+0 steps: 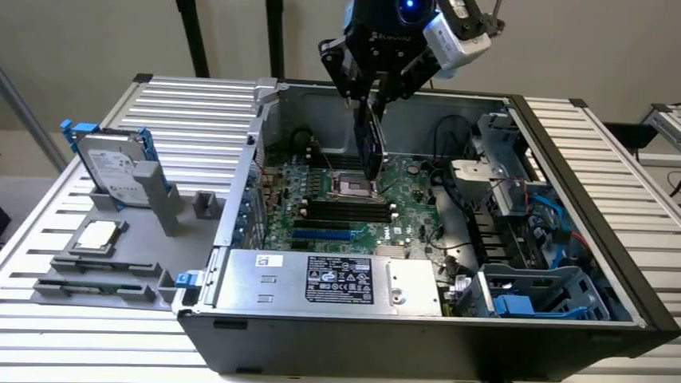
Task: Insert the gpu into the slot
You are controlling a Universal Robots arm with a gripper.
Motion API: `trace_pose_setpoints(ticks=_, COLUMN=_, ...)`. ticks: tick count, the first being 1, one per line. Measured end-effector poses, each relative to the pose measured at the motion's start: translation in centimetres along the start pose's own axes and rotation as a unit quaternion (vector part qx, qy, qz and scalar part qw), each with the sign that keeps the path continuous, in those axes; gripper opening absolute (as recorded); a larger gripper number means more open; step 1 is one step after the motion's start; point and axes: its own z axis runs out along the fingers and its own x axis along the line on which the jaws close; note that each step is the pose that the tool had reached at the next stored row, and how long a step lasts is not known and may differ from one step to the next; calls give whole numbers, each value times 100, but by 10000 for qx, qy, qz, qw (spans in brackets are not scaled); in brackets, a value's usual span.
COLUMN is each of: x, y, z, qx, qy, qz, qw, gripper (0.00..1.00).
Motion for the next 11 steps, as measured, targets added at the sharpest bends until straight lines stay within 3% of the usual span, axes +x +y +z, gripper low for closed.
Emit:
trace_pose_setpoints(ticks=5, x=0, y=0, z=5, qx=19, qy=34, qz=-454, qw=9990, gripper=26)
trace_pose_setpoints(ticks=11, x=-1, y=-1, z=18, qx=42, qy=69, qz=-998, qw=9950, gripper=26)
